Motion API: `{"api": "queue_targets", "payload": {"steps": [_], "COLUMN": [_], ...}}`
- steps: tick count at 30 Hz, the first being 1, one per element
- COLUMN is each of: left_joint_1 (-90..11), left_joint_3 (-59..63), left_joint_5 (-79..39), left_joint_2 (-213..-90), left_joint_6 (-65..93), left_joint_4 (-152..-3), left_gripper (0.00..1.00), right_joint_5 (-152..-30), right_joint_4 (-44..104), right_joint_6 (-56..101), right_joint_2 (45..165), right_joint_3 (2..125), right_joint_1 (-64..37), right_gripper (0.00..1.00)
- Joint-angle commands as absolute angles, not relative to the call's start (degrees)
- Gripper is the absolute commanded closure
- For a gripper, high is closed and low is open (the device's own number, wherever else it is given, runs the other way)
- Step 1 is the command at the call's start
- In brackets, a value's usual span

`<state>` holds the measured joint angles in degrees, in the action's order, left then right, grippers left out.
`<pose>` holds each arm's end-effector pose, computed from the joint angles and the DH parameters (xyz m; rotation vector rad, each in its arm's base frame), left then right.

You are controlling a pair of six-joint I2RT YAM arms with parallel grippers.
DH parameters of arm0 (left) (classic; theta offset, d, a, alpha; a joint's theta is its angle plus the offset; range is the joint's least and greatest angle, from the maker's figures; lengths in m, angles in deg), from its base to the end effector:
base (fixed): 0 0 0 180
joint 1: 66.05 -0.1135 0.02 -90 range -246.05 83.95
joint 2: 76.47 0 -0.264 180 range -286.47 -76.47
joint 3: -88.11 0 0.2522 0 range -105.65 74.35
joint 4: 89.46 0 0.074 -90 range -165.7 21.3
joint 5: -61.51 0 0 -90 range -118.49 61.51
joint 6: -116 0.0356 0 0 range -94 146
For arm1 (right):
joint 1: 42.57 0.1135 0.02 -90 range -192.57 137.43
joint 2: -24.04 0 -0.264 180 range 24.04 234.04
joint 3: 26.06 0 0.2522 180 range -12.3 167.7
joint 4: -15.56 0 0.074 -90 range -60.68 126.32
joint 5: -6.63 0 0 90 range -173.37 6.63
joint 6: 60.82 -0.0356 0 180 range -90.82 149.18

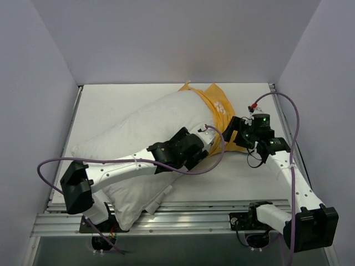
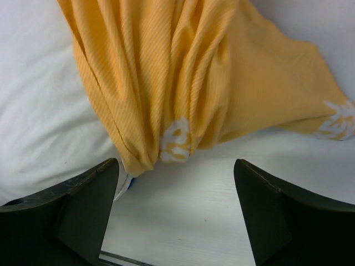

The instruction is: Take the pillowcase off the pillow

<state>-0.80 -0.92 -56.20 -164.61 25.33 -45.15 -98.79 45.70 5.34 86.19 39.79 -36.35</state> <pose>0.1575 -0.3021 0.3088 0.9837 1.9965 -0.0603 0.2429 0.0360 0.3150 0.1448 2.0624 0.6004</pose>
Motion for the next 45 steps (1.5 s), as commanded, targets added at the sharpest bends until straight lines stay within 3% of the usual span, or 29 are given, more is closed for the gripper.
{"api": "queue_targets", "payload": {"steps": [1, 4, 6, 7, 8, 11, 12, 17, 20, 23, 25, 27, 31, 45], "left_joint_1": [-0.4, -0.4, -0.6, -0.7, -0.8, -1.2, -1.4, -2.2, -4.3, -9.3, -12.2, -16.2, -22.8, -34.2], "left_joint_3": [-4.6, -4.8, -5.5, -5.6, -5.7, -5.9, -6.2, -10.5, -12.4, -13.8, -15.6, -16.8, -19.4, -20.6], "left_joint_5": [-60.8, -61.1, -62.6, -62.9, -63.6, -63.4, -63.3, -63.5, -64.5, -63.9, -63.5, -63.5, -58.8, -57.8], "left_joint_2": [-168.8, -174.0, -176.0, -177.5, -178.0, -177.7, -177.4, -173.2, -169.3, -164.9, -161.7, -159.5, -152.3, -140.9], "left_joint_6": [23.8, 23.3, 22.4, 22.0, 21.9, 21.5, 21.4, 22.2, 23.3, 23.6, 24.2, 25.4, 25.9, 24.4], "left_joint_4": [-46.2, -45.6, -42.9, -42.2, -41.8, -41.5, -40.9, -38.5, -36.4, -33.5, -31.3, -29.5, -27.5, -22.8], "left_gripper": [0.06, 0.06, 0.0, 0.11, 0.33, 0.78, 0.97, 0.98, 0.98, 0.98, 0.98, 0.98, 0.98, 0.98], "right_joint_5": [-100.8, -100.9, -99.3, -98.6, -97.7, -95.9, -95.9, -93.7, -90.4, -85.3, -80.6, -78.5, -81.3, -76.3], "right_joint_4": [40.2, 35.7, 32.6, 31.8, 30.5, 26.6, 25.7, 22.6, 23.9, 26.9, 29.2, 34.4, 36.4, 44.7], "right_joint_6": [2.6, 0.7, -0.3, -0.9, -1.1, -1.6, -1.6, -1.2, -0.9, 0.1, 1.4, 1.6, 1.4, 3.9], "right_joint_2": [84.3, 86.2, 88.1, 89.0, 90.3, 91.5, 92.2, 94.6, 95.8, 96.7, 98.5, 100.5, 102.4, 114.7], "right_joint_3": [34.7, 32.2, 31.1, 30.8, 30.2, 28.4, 28.2, 28.9, 30.6, 33.0, 36.2, 38.5, 43.8, 75.6], "right_joint_1": [-32.8, -29.7, -26.8, -26.3, -25.8, -24.7, -24.6, -24.4, -24.5, -24.6, -26.0, -28.1, -38.5, -44.1], "right_gripper": [0.2, 0.2, 0.2, 0.2, 0.2, 0.21, 0.22, 0.29, 0.43, 0.65, 0.87, 1.0, 1.0, 1.0]}}
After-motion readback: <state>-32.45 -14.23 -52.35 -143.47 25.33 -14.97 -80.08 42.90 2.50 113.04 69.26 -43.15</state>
